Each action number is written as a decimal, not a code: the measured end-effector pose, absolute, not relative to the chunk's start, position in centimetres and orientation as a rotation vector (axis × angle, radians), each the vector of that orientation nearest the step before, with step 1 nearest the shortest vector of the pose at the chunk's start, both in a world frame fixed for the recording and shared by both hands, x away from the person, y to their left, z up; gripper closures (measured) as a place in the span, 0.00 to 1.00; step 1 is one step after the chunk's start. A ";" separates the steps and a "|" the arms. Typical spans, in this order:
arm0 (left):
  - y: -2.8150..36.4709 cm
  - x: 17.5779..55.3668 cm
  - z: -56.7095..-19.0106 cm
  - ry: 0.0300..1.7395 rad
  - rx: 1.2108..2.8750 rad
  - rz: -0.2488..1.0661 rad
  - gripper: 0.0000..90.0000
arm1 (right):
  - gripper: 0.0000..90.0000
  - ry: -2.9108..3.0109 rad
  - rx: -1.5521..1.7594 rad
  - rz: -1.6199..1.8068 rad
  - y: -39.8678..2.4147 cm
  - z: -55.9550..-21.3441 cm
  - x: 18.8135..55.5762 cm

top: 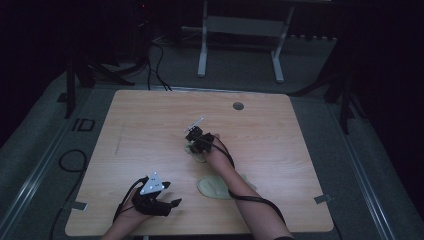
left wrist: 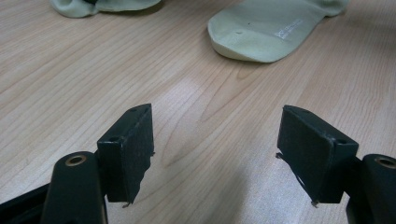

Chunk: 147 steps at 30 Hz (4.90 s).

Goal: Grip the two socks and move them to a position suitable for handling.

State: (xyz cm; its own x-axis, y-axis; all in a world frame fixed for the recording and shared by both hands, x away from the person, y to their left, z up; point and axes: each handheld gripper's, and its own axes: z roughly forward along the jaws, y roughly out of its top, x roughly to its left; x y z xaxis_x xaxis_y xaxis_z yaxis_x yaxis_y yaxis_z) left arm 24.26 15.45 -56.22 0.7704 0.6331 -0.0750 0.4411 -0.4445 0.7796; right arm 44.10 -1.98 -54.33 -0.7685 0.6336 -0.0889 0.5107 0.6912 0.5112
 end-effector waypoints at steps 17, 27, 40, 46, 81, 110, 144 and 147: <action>15.4 24.4 -56.3 0.804 2.096 0.262 0.30 | 0.90 2.537 0.947 0.812 -7.9 -48.6 42.1; 15.2 24.2 -56.3 0.807 2.084 0.247 0.30 | 0.90 2.532 1.076 0.819 -11.0 -50.1 39.8; 15.2 24.5 -56.2 0.818 2.080 0.262 0.30 | 0.59 2.579 1.034 0.769 -9.0 -54.8 38.6; 15.0 24.9 -56.0 0.814 2.077 0.264 0.30 | 0.52 2.606 1.043 0.782 -8.9 -54.5 38.9; 7.7 33.3 -53.1 0.731 2.174 0.383 0.99 | 0.94 2.571 1.142 0.918 -13.2 -50.4 39.6; 5.5 38.0 -56.0 0.744 2.309 0.338 0.99 | 0.96 2.484 1.240 0.882 -20.3 -50.7 40.7; 5.6 38.5 -55.1 0.761 2.282 0.268 0.84 | 0.78 2.529 1.311 0.805 -21.6 -54.0 40.0; 6.0 38.1 -54.1 0.777 2.254 0.248 0.66 | 0.66 2.530 1.288 0.830 -21.4 -53.4 40.0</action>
State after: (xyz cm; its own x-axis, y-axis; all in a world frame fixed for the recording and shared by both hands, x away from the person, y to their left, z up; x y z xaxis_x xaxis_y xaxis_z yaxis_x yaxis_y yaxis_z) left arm 38.12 5.96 -54.07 0.7990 0.5992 -0.0504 0.4587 -0.5532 0.6953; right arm 39.99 -21.38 -53.36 -0.6072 0.7899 0.0864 0.6876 0.4678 0.5553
